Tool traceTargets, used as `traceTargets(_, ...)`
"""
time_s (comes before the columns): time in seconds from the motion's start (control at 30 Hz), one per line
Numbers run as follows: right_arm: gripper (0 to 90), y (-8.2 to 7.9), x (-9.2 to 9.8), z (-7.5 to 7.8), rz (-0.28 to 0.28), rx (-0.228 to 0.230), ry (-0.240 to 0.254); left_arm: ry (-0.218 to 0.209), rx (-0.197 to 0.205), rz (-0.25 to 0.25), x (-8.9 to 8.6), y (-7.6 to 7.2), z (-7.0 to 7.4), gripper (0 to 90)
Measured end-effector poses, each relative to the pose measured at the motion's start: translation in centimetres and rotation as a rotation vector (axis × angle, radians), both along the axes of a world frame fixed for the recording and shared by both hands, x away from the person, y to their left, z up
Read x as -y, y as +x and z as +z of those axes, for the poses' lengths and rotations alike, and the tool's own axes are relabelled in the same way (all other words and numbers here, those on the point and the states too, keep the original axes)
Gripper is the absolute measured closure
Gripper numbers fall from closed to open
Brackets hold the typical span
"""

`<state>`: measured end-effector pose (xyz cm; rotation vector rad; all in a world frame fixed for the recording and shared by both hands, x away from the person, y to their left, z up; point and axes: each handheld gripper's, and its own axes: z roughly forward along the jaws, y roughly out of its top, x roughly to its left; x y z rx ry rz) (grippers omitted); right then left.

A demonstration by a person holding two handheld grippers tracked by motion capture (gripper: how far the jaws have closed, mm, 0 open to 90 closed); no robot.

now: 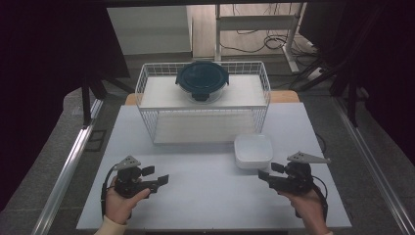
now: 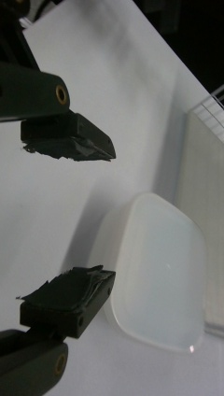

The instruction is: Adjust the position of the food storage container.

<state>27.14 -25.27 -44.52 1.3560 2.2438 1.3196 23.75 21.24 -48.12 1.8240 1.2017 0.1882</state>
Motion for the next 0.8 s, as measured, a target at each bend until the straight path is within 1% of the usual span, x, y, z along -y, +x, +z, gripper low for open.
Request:
traceTargets(0.1,38.1,0.7,0.2,0.6,-0.029,0.005,0.007,-0.01,0.006,-0.001,-0.1,-0.2,0.1,27.1)
traceTargets(0.2,43.4,1.9,0.4,1.0,-0.038,0.004,-0.027,-0.015,0.006,-0.007,0.0,-0.4,0.2,27.1)
traceTargets(0.23,45.2,2.4,0.5,1.1,-0.038,0.002,-0.042,-0.009,0.008,-0.01,0.0,-0.4,0.2,27.1)
traceTargets(0.3,49.9,3.7,0.7,1.3,-0.045,-0.001,-0.074,-0.008,0.007,-0.011,0.0,-0.4,0.2,27.2)
traceTargets(0.33,53.7,4.7,1.0,1.4,-0.052,-0.01,-0.09,-0.013,0.006,-0.008,0.0,-0.4,0.3,27.2)
traceTargets(0.37,55.9,5.4,1.2,1.5,-0.057,-0.014,-0.093,-0.015,0.007,-0.006,0.0,-0.4,0.3,27.2)
traceTargets(0.43,61.0,7.2,1.9,1.5,-0.076,-0.033,-0.082,-0.016,0.009,0.001,-0.3,-0.4,0.4,27.2)
traceTargets(0.53,65.3,9.4,2.3,1.3,-0.078,-0.071,-0.088,-0.022,0.001,0.011,-0.6,-0.4,0.3,27.1)
traceTargets(0.6,67.8,10.6,2.5,1.1,-0.088,-0.089,-0.101,-0.014,-0.005,0.01,-0.7,-0.3,0.2,26.7)
traceTargets(0.67,71.1,11.2,2.6,1.0,-0.101,-0.094,-0.112,-0.013,-0.01,0.01,-0.7,-0.2,0.2,26.3)
traceTargets(0.73,76.9,11.8,2.8,1.0,-0.112,-0.088,-0.125,-0.01,-0.013,0.004,-0.6,-0.3,0.1,26.2)
traceTargets(0.8,81.7,12.3,2.7,1.0,-0.112,-0.09,-0.147,-0.009,-0.013,0.0,-0.5,-0.3,0.1,26.2)
